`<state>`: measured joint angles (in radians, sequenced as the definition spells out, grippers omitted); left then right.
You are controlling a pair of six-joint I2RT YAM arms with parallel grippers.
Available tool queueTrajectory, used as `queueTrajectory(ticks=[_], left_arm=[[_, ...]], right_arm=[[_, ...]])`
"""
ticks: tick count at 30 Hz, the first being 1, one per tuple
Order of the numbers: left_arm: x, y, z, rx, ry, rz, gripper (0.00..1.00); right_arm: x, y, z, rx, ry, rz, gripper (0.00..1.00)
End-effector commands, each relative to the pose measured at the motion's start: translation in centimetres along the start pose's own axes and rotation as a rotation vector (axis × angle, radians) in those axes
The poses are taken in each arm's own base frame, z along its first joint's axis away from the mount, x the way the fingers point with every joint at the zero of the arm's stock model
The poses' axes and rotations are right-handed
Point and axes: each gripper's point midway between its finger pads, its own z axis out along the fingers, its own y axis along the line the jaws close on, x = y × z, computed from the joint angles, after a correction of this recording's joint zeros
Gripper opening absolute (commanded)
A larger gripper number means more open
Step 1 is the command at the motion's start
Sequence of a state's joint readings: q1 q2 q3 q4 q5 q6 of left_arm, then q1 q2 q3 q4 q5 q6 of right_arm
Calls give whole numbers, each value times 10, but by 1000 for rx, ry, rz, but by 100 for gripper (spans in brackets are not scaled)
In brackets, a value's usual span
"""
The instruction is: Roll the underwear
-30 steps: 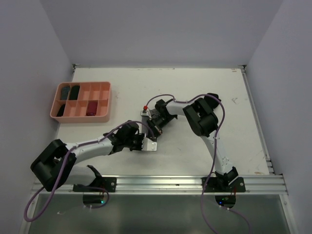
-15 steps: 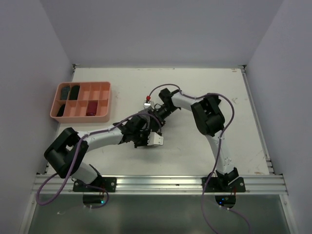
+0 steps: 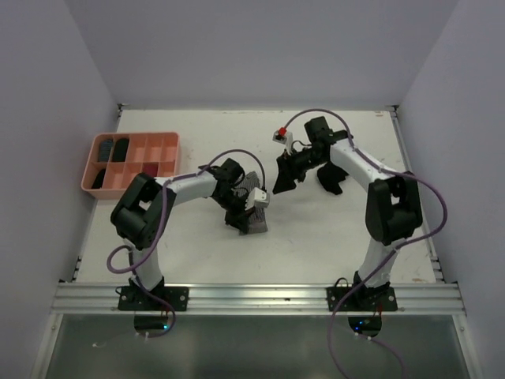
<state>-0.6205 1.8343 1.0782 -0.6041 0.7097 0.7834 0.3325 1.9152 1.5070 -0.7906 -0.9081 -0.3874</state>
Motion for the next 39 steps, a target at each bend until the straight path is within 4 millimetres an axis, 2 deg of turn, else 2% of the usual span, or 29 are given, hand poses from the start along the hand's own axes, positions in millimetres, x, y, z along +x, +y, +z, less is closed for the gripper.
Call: queueTrajectory(ticks=[1, 2, 3, 4, 6, 7, 10, 11, 13, 14, 16, 18, 29, 37, 39], left_arm=[[73, -21, 14, 147, 236, -270, 0], [72, -17, 14, 153, 235, -278, 0], [74, -21, 13, 178, 250, -304, 0], [80, -22, 18, 200, 266, -325, 0], [82, -17, 18, 208, 282, -341, 0], [89, -16, 21, 221, 300, -357, 0], [102, -12, 22, 236, 351, -376, 0], [105, -12, 21, 241, 356, -386, 0], [110, -7, 20, 246, 362, -400, 0], [112, -8, 18, 258, 366, -415, 0], [116, -4, 17, 263, 368, -433, 0], [119, -2, 16, 270, 375, -446, 0], [123, 4, 20, 303, 358, -502, 0], [124, 9, 22, 320, 356, -505, 0], [124, 9, 22, 321, 351, -502, 0]], right_arm=[[12, 24, -20, 55, -5, -152, 65], [14, 28, -25, 68, -16, -191, 65], [28, 31, -24, 69, 0, -189, 63], [26, 41, -34, 89, -22, -231, 62], [38, 46, -37, 97, -16, -253, 60], [36, 54, -44, 109, -34, -290, 59], [44, 60, -44, 142, -15, -347, 59], [43, 68, -43, 148, -11, -395, 59], [52, 68, -38, 181, 28, -436, 59], [51, 77, -31, 177, 40, -499, 59], [61, 76, -22, 221, 87, -551, 59], [63, 86, -6, 221, 111, -638, 59], [59, 107, 63, 181, 142, -864, 56], [83, 122, 111, 82, 191, -962, 59], [89, 120, 117, 76, 207, -982, 60]])
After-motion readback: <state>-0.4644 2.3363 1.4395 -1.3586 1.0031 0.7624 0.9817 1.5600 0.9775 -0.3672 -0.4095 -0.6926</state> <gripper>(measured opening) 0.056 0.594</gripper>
